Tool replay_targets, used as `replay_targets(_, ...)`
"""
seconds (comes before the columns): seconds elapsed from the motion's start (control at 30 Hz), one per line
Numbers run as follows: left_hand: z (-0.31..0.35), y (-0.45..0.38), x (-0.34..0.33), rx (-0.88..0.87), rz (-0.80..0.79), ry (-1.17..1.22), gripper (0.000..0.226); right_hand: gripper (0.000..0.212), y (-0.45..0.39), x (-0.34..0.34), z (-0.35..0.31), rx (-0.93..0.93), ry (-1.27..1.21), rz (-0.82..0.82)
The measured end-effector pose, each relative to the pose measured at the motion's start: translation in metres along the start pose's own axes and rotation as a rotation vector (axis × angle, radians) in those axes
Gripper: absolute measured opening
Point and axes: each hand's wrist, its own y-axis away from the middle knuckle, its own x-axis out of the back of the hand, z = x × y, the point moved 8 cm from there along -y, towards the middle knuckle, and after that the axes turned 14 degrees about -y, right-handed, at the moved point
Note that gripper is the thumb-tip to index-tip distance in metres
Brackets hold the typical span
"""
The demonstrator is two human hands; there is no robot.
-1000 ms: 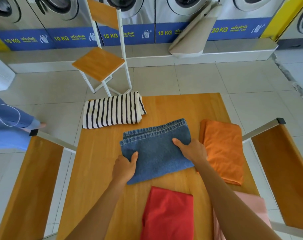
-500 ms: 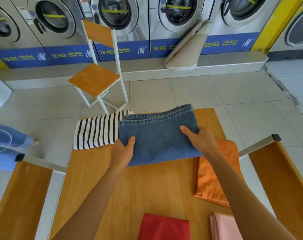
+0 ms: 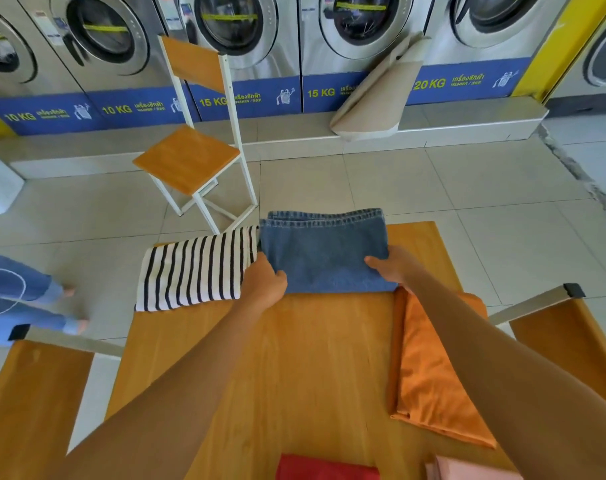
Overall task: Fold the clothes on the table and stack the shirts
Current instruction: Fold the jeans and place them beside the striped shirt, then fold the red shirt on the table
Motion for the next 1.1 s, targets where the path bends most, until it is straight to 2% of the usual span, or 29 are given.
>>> replay_targets(0.13, -0.009, 0.001, -0.009, 0.042, -0.037, 0.018, 0.043, 0.040, -0.002, 0.007, -0.005, 0.034, 0.002, 0.058)
replay_targets(0.33, -0.009, 0.010, -0.008, 0.013, -0.093, 0.076, 0.050, 0.042, 0.005, 0.005, 0.001, 0.037, -0.023, 0.137)
replay_targets(0.43, -0.007, 0.031, 0.002, -0.013, -0.069, 0.143, 0.047, 0.036, 0.023, 0.009, -0.004, 0.057, -0.035, 0.210)
replay_targets(0.53, -0.026, 0.068, 0.000, 0.078, -0.039, 0.273, 0.034, 0.039, 0.065, 0.009, -0.013, 0.151, -0.116, 0.290)
replay_targets(0.57, -0.037, 0.085, -0.005, 0.124, -0.046, 0.316, 0.036, 0.043, 0.085, 0.005, -0.013, 0.178, -0.140, 0.311)
replay_targets(0.6, -0.049, 0.103, -0.013, 0.170, -0.058, 0.347, 0.049, 0.044, 0.106, -0.001, -0.009, 0.201, -0.149, 0.323)
replay_targets(0.67, -0.071, 0.145, -0.034, 0.235, -0.101, 0.378, 0.061, 0.041, 0.147, -0.022, 0.008, 0.212, -0.152, 0.297)
replay_targets(0.8, -0.100, 0.226, -0.080, 0.264, -0.196, 0.379, 0.035, 0.028, 0.229, -0.066, 0.055, 0.202, -0.142, 0.216)
replay_targets(0.93, -0.119, 0.277, -0.100, 0.270, -0.188, 0.291, 0.043, 0.025, 0.283, -0.095, 0.094, 0.197, -0.028, 0.175)
replay_targets(1.0, -0.120, 0.289, -0.102, 0.229, -0.161, 0.220, 0.047, 0.034, 0.298, -0.105, 0.112, 0.165, 0.041, 0.125)
replay_targets(1.1, -0.122, 0.304, -0.102, 0.174, -0.171, 0.115, 0.053, 0.059, 0.315, -0.124, 0.126, 0.163, 0.153, -0.012)
